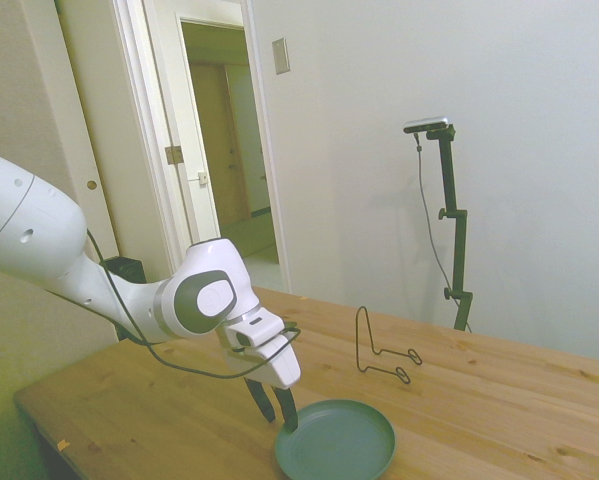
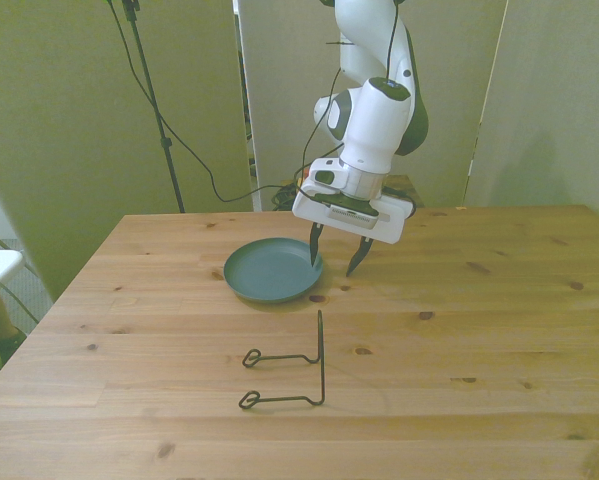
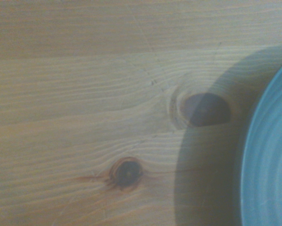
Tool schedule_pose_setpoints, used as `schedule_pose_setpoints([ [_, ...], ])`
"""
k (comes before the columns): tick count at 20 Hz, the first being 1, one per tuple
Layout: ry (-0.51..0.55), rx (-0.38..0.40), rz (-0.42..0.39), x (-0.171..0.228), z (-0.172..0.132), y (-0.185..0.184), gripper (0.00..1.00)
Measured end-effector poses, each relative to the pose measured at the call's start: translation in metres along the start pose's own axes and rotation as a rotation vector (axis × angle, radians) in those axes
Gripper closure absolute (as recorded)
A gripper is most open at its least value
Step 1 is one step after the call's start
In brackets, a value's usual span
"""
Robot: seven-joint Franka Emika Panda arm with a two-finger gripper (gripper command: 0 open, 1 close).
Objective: Load the plate
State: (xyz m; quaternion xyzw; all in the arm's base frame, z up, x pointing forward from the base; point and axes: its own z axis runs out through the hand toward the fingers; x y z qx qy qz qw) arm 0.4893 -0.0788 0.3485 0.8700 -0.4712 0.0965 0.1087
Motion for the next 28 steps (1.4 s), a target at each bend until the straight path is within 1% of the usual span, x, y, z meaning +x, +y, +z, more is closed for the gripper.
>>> schedule_pose_setpoints([
  [9,0.002,0.014,0.021,0.010,0.007,0.005,1.00],
  [16,0.003,0.024,0.021,0.015,0.009,0.006,1.00],
  [18,0.000,0.037,0.017,0.019,0.003,0.007,1.00],
  [22,-0.045,0.091,0.013,0.021,-0.009,0.009,1.00],
  [28,-0.077,0.174,0.000,0.026,-0.040,0.017,1.00],
])
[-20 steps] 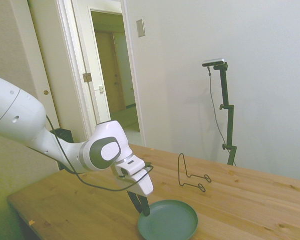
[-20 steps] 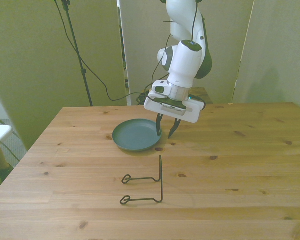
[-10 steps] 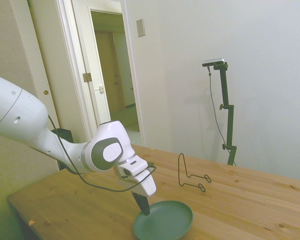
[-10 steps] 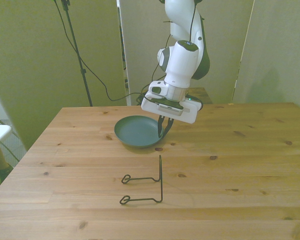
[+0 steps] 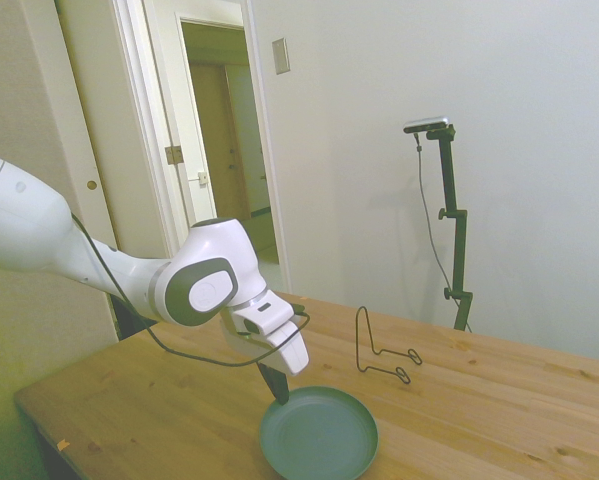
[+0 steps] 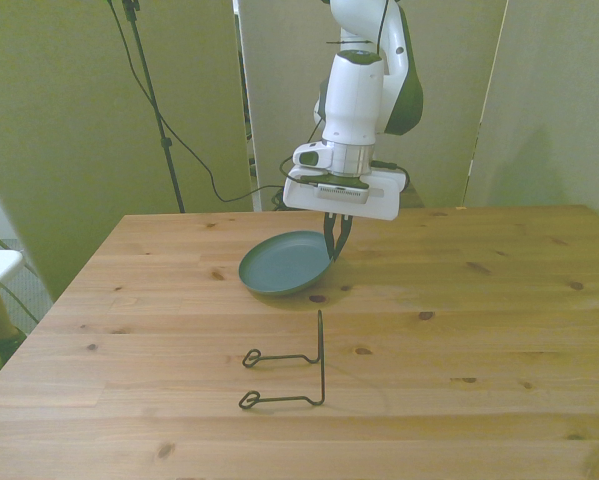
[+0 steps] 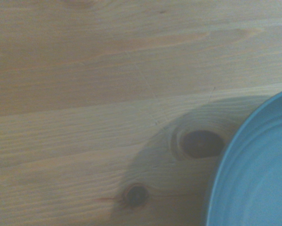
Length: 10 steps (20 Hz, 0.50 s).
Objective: Load the plate
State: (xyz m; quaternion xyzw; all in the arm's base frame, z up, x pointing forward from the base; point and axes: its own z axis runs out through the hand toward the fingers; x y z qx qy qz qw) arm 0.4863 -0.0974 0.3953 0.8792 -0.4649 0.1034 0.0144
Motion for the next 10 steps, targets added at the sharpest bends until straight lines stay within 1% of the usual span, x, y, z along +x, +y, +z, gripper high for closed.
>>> schedule_pose_setpoints([
  [5,-0.030,0.067,0.001,0.002,-0.023,0.004,1.00],
  [10,-0.057,0.136,0.003,0.005,-0.054,0.008,1.00],
])
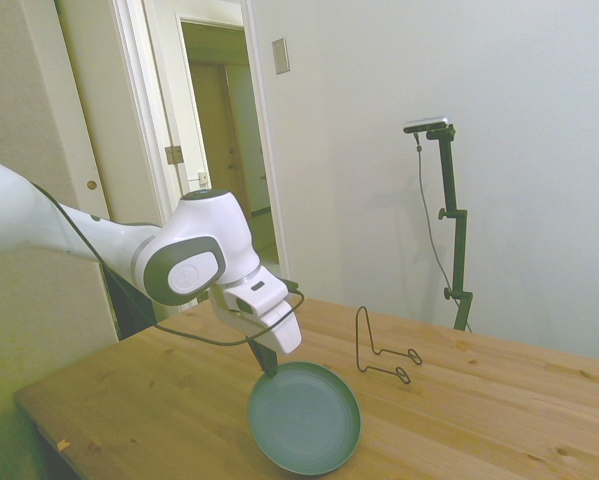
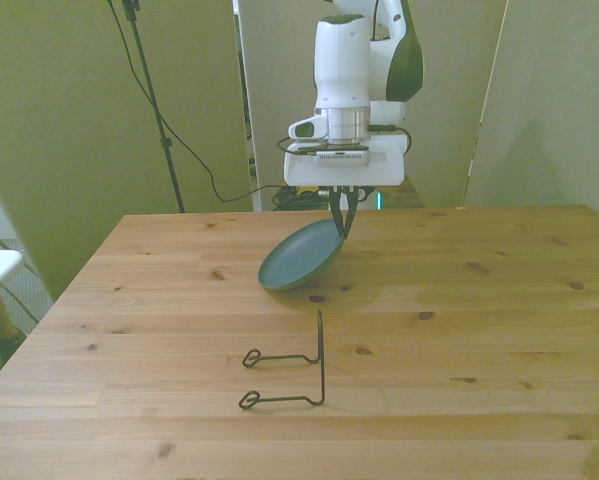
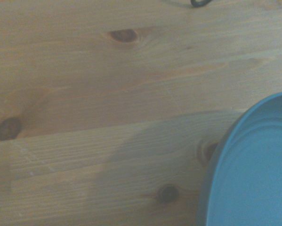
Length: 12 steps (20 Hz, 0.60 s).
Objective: Load the plate
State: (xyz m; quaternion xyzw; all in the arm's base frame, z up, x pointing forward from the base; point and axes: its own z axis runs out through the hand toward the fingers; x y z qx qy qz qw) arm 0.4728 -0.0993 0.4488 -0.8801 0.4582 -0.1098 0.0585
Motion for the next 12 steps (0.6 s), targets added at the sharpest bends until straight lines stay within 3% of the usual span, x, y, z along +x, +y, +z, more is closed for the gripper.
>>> schedule_pose_setpoints([
  [7,-0.018,0.149,-0.072,0.000,-0.066,0.000,1.00],
  [12,-0.090,0.248,-0.173,0.000,-0.085,0.004,1.00],
])
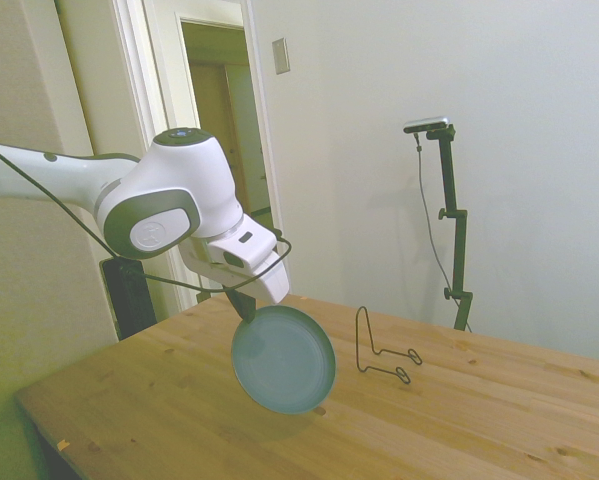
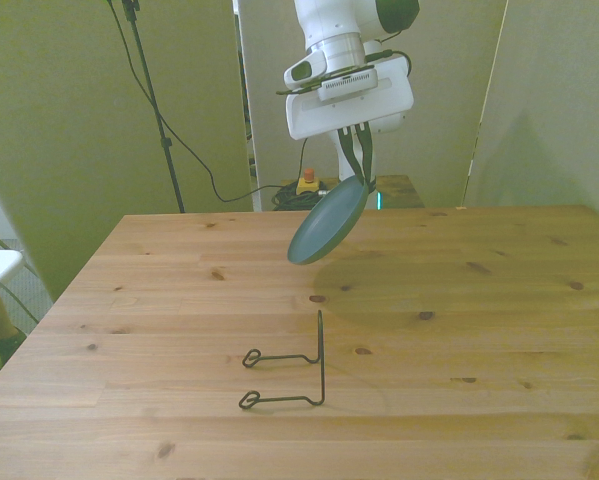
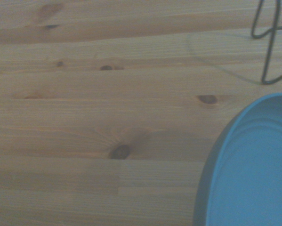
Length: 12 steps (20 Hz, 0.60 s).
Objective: Load the plate
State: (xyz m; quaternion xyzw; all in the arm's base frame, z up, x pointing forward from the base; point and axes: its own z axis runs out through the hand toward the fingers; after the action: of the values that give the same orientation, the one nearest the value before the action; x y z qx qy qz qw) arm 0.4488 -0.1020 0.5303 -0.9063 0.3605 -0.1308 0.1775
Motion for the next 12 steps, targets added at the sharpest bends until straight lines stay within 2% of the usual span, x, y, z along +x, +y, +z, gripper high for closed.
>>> schedule_pose_setpoints([
  [7,-0.015,0.010,-0.008,0.007,-0.002,0.005,1.00],
  [12,-0.073,0.110,-0.048,0.030,-0.028,0.038,1.00],
])
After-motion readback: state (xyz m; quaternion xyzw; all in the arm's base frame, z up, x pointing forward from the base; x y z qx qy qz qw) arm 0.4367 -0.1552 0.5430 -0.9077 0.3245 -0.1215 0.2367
